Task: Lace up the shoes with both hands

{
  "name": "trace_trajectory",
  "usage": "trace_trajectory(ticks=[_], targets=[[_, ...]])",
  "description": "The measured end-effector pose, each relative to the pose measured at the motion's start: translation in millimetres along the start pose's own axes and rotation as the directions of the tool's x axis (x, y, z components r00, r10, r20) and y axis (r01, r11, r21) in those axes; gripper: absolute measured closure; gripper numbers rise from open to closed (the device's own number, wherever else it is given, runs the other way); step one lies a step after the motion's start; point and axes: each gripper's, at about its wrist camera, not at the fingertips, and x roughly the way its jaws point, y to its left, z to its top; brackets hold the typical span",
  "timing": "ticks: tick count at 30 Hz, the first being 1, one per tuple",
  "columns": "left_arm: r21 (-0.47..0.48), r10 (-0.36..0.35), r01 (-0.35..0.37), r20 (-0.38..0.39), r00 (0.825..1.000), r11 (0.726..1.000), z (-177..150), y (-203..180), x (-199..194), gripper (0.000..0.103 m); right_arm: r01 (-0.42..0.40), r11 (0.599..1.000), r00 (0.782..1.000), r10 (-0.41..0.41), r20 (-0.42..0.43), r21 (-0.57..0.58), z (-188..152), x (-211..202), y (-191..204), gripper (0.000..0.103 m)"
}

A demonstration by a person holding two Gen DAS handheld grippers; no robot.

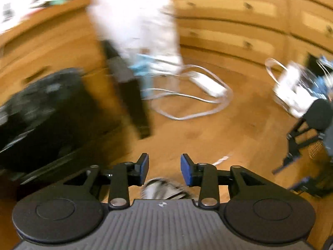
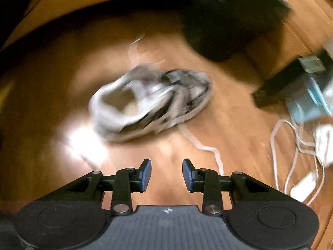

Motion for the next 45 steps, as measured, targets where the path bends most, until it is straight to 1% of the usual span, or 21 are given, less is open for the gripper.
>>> trace_trajectory(ticks=[1,4,7,10,12,14,16,19,21,24,26,27,30,34,36,38,40,41,42,44,45], targets=[[0.021,-0.044,0.044,-0.009,0.999,0.999,3,-9,17,0.065,-0.019,1.000,1.000,0.019,-0.011,-0.023,-3,0,6,0.066],[0.090,-0.127,0.132,-0.064,0.990,0.987,1,-44,63,0.065,-0.057,0.996,0.998,0.055,-0.036,-0.066,-8,2,22,0.066],[0.154,-0.128,0.144,-0.105,0.986,0.978,-5,-73,98,0.065,-0.079,0.988,0.994,0.069,-0.080,-0.134,-12,8,37,0.066],[0.180,-0.148,0.170,-0.129,0.981,0.969,-8,-93,127,0.065,-0.097,0.974,0.989,0.070,-0.133,-0.206,-13,16,49,0.066],[0.214,-0.155,0.190,-0.171,0.973,0.958,-8,-102,150,0.064,-0.125,0.966,0.983,0.090,-0.159,-0.228,-10,21,54,0.066],[0.245,-0.157,0.205,-0.200,0.967,0.948,-10,-109,169,0.065,-0.157,0.959,0.978,0.117,-0.175,-0.234,-7,23,58,0.066],[0.248,-0.166,0.224,-0.232,0.958,0.943,-11,-112,187,0.065,-0.179,0.952,0.975,0.137,-0.177,-0.248,-4,23,62,0.066],[0.260,-0.174,0.250,-0.283,0.943,0.933,-14,-119,207,0.066,-0.182,0.943,0.974,0.133,-0.184,-0.279,0,22,69,0.066],[0.283,-0.162,0.244,-0.285,0.945,0.928,-15,-122,217,0.067,-0.188,0.938,0.974,0.139,-0.179,-0.292,0,18,71,0.066],[0.245,-0.173,0.259,-0.324,0.930,0.934,-10,-122,231,0.067,-0.201,0.934,0.972,0.151,-0.183,-0.296,2,21,73,0.066],[0.260,-0.189,0.288,-0.347,0.919,0.922,-10,-122,235,0.067,-0.204,0.932,0.970,0.150,-0.191,-0.298,3,21,72,0.066],[0.278,-0.182,0.293,-0.364,0.913,0.915,-11,-122,238,0.067,-0.206,0.933,0.969,0.153,-0.192,-0.295,4,19,70,0.066],[0.256,-0.192,0.308,-0.395,0.898,0.916,-10,-121,247,0.068,-0.213,0.936,0.967,0.161,-0.197,-0.281,5,21,67,0.066],[0.228,-0.218,0.325,-0.396,0.892,0.918,-6,-123,256,0.068,-0.210,0.938,0.964,0.151,-0.220,-0.277,6,27,65,0.066],[0.184,-0.230,0.320,-0.391,0.891,0.929,-5,-121,262,0.069,-0.207,0.939,0.961,0.143,-0.236,-0.276,8,29,65,0.066],[0.166,-0.237,0.322,-0.394,0.888,0.932,-5,-121,267,0.069,-0.209,0.941,0.962,0.148,-0.231,-0.267,12,28,65,0.066],[0.174,-0.234,0.327,-0.410,0.882,0.929,-7,-124,271,0.071,-0.215,0.940,0.963,0.160,-0.215,-0.266,17,26,66,0.066],[0.175,-0.235,0.328,-0.407,0.883,0.928,-7,-124,271,0.073,-0.217,0.939,0.964,0.163,-0.211,-0.267,18,26,66,0.066],[0.176,-0.237,0.329,-0.404,0.884,0.928,-7,-124,271,0.081,-0.219,0.938,0.964,0.164,-0.211,-0.270,19,26,67,0.066],[0.153,-0.240,0.327,-0.416,0.877,0.933,-5,-120,273,0.099,-0.218,0.935,0.963,0.159,-0.218,-0.281,20,28,69,0.066],[0.160,-0.231,0.321,-0.416,0.880,0.933,-5,-119,272,0.099,-0.219,0.934,0.962,0.159,-0.222,-0.283,20,28,69,0.066]])
